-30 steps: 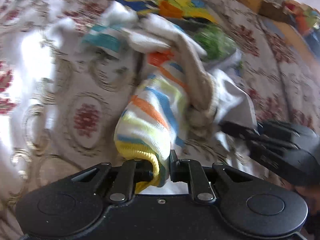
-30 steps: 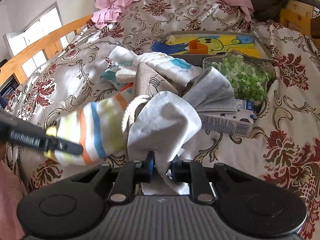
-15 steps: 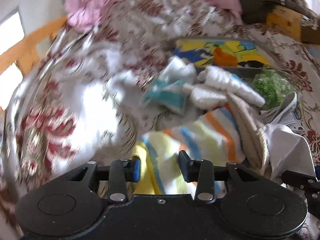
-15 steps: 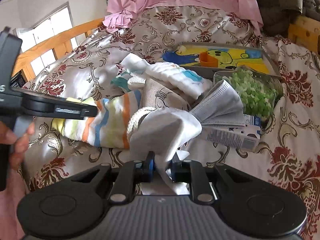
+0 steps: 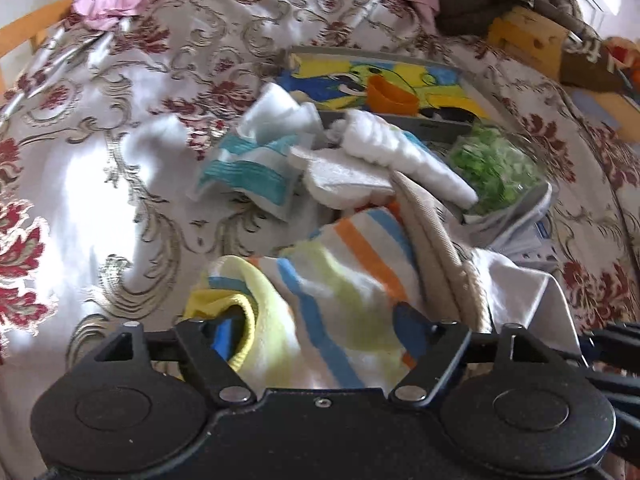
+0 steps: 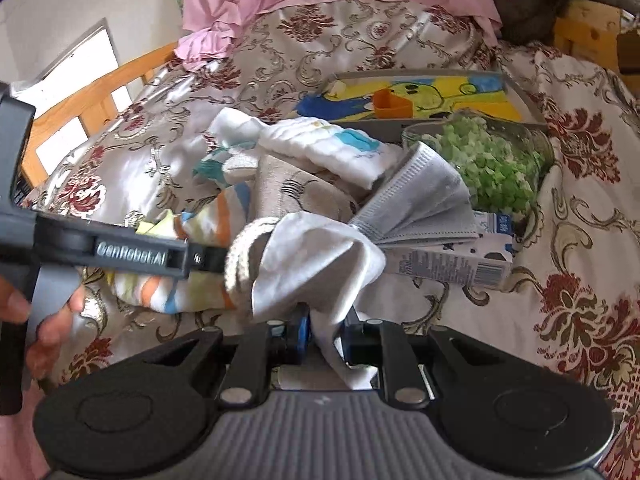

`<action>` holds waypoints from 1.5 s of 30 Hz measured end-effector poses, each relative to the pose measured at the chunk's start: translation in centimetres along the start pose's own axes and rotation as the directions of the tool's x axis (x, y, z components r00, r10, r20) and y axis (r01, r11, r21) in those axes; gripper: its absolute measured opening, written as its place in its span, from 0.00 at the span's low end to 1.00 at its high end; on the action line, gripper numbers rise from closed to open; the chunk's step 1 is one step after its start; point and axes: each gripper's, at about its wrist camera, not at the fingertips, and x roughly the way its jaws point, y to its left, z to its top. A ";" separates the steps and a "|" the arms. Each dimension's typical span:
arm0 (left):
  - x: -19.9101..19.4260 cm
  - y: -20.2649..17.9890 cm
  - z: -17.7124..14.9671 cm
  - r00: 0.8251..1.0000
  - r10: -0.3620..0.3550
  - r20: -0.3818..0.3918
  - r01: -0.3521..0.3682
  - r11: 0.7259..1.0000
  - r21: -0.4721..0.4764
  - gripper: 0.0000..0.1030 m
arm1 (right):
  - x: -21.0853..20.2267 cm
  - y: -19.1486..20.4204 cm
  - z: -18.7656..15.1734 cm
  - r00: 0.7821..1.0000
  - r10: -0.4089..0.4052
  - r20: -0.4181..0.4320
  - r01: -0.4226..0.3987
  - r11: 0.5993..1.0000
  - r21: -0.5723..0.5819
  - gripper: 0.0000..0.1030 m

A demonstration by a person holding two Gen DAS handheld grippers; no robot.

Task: Organize soft objects
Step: 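Lift the striped towel with the left tool while the right tool lifts the white bag, then carry the striped towel with the left tool while the right tool carries the white bag over the tray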

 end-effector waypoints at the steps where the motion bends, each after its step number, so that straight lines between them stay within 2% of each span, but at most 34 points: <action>1: 0.2 -0.3 0.0 1.000 0.000 -0.007 0.001 1.000 0.019 0.81 | 0.2 -0.1 0.0 1.000 -0.005 -0.005 0.005 1.000 0.005 0.17; 7: 1.2 -1.9 -0.7 0.999 0.012 -0.044 -0.004 0.985 0.170 0.83 | 1.2 -0.7 0.0 0.999 -0.008 -0.037 0.009 0.999 0.043 0.18; 11: 1.4 -2.4 -1.2 0.998 0.042 -0.044 -0.031 0.971 0.237 0.77 | 1.2 -0.4 0.0 0.999 -0.010 -0.037 0.011 0.999 0.030 0.16; 12: 1.4 -2.4 -1.3 0.998 0.050 -0.042 -0.038 0.968 0.247 0.73 | 1.1 -0.3 -0.1 0.999 -0.014 -0.038 0.014 1.000 0.025 0.12; 16: 1.2 -2.4 -1.2 0.997 0.074 -0.036 -0.062 0.963 0.264 0.56 | 1.0 -0.2 -0.1 0.999 -0.034 -0.036 0.035 0.999 0.009 0.10; 18: 1.0 -2.3 -1.2 0.997 0.076 -0.031 -0.065 0.962 0.264 0.41 | 0.9 -0.2 -0.1 0.999 -0.045 -0.025 0.046 0.999 0.011 0.09; 19: 0.9 -2.2 -1.1 0.997 0.074 -0.026 -0.065 0.964 0.257 0.38 | 0.8 -0.3 -0.1 0.999 -0.049 -0.021 0.049 0.999 0.012 0.09; 25: -0.3 -1.3 -0.6 0.999 0.052 0.003 -0.052 0.989 0.139 0.16 | -0.1 -0.4 -0.1 0.999 -0.043 0.027 0.043 0.999 0.008 0.09; 27: -0.9 -0.9 -0.5 0.999 0.043 0.018 -0.044 0.994 0.098 0.06 | -0.3 -0.2 0.0 0.998 -0.048 0.045 0.048 0.999 -0.012 0.08; 34: -1.8 -0.1 -0.3 0.999 0.037 0.029 -0.038 0.999 0.005 0.05 | -0.7 0.1 -0.1 0.997 -0.055 0.060 0.057 0.998 -0.025 0.08; 39: -1.8 0.1 -0.3 0.999 0.038 0.035 -0.038 0.999 -0.003 0.04 | -0.8 -0.2 -0.1 0.996 -0.051 0.073 0.052 0.999 -0.013 0.08; 45: -3.5 -0.7 -0.5 0.990 0.013 0.141 -0.018 0.999 0.036 0.04 | -1.7 -0.1 0.2 0.988 -0.032 0.152 0.035 0.999 -0.017 0.08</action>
